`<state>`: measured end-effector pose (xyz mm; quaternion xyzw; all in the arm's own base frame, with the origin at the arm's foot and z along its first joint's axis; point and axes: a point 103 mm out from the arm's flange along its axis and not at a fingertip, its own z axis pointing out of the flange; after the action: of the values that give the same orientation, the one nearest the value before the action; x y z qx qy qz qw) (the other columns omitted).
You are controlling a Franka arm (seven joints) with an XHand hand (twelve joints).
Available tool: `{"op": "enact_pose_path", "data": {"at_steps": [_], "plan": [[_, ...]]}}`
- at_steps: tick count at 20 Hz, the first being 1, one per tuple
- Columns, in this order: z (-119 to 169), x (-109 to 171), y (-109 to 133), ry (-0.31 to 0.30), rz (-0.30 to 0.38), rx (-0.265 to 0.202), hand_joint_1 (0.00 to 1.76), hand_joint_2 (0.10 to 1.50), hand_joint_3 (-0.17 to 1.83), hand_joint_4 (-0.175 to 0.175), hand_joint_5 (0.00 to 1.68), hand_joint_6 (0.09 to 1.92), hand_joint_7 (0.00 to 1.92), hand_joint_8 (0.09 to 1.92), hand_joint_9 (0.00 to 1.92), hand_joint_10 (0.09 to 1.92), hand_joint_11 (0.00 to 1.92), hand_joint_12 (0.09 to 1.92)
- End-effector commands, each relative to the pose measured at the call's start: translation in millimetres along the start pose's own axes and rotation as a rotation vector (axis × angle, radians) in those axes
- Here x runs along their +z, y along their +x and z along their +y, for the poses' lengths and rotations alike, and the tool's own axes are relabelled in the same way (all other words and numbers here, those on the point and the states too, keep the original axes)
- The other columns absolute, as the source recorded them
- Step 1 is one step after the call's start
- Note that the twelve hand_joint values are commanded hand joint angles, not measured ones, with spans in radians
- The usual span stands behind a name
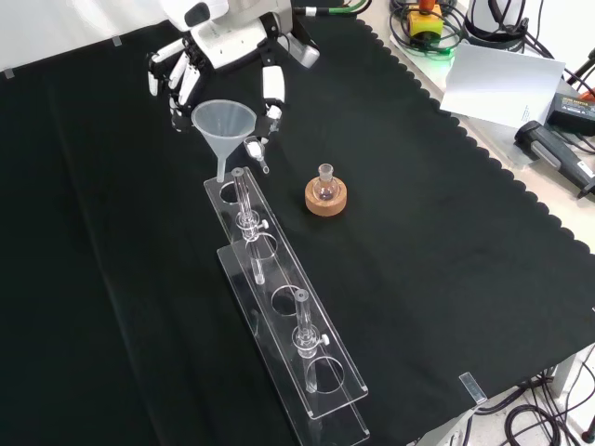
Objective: Pick up the funnel from the transparent funnel stand.
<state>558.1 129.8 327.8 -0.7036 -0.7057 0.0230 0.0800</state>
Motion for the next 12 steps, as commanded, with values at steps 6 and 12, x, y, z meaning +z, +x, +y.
{"op": "enact_pose_path", "data": {"at_steps": [6,12], "plan": [[-2.1,-11.0,1.0,0.000,-0.029,-0.020,0.81,0.53,0.67,-0.007,0.78,0.25,1.10,0.38,0.63,0.50,0.00,1.06],[-1.0,-14.3,-2.1,-0.004,-0.037,-0.015,0.81,0.53,0.68,-0.007,0.77,0.30,1.11,0.37,0.64,0.49,0.00,1.07]]}}
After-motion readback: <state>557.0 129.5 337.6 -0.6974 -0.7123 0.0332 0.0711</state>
